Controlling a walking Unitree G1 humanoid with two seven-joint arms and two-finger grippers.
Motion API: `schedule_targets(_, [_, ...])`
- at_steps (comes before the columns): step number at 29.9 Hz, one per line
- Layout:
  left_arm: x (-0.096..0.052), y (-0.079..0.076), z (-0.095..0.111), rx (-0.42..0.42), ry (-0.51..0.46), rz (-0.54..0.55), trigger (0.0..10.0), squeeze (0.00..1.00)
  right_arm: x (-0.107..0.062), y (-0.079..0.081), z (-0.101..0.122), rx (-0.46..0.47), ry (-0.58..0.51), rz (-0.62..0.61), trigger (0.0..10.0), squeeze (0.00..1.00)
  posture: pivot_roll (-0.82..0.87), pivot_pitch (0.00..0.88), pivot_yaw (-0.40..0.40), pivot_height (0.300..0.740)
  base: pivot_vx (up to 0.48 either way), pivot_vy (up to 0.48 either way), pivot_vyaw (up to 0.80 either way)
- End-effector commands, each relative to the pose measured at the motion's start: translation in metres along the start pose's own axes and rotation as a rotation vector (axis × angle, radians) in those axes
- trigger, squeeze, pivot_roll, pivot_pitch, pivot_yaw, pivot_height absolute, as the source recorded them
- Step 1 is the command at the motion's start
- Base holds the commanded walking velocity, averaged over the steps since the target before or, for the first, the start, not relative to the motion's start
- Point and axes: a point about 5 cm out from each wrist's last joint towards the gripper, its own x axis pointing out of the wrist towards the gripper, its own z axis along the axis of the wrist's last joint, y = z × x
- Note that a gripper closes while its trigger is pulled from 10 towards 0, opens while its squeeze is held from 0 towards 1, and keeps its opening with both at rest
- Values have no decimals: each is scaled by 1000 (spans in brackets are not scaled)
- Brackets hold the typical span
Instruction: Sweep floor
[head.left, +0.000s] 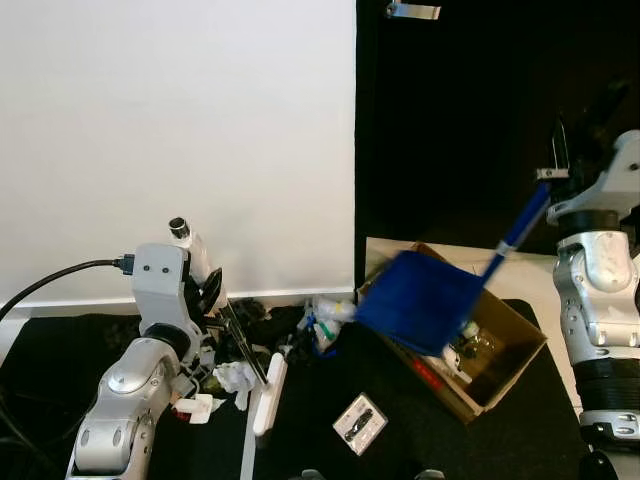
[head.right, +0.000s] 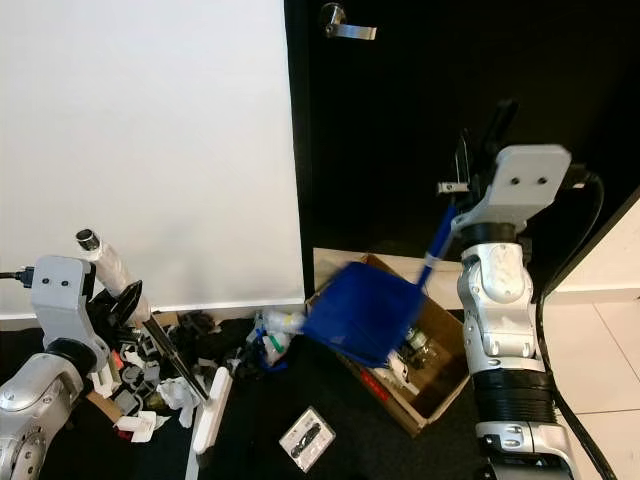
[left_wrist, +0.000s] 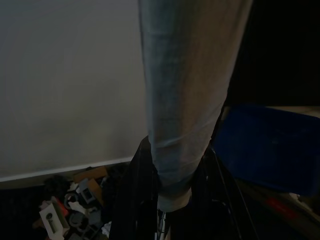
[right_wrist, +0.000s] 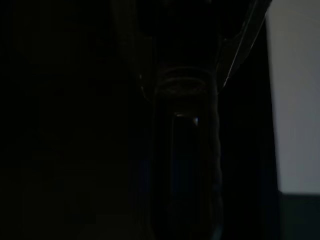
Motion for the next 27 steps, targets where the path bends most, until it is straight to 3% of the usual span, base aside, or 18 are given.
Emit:
schedule_targets(1, [-1,0,2,7,-7,13,10000,0,3,-7,20,-26,-65,8,10000,0,66,148,69,740,0,0,0])
schedule_targets(4, [1,-2,2,3,-6,9,10000,0,7,-6,33,14,-72,58,10000,0,62,147,70,740,0,0,0])
schedule_targets(6, [2,-3,0,3,-1,9,10000,0,0,11,38,76,-21,205,10000,0,52,147,71,740,0,0,0])
schedule_targets(11, [4,-2,-1,12,5,19,10000,0,-16,33,30,172,51,299,10000,0,52,147,70,740,0,0,0])
schedule_targets(18, [4,1,-7,33,25,44,10000,0,-26,54,24,313,116,285,10000,0,53,145,66,740,0,0,0])
schedule_targets(21, [4,1,-8,38,28,49,10000,0,-28,57,19,307,140,283,10000,0,53,143,63,740,0,0,0])
schedule_targets(24, [3,4,-12,54,39,72,10000,0,-48,67,-5,292,280,302,10000,0,54,141,60,740,0,0,0])
schedule_targets(27, [1,6,-14,67,47,84,10000,0,-59,74,-11,362,334,315,10000,0,54,141,60,740,0,0,0])
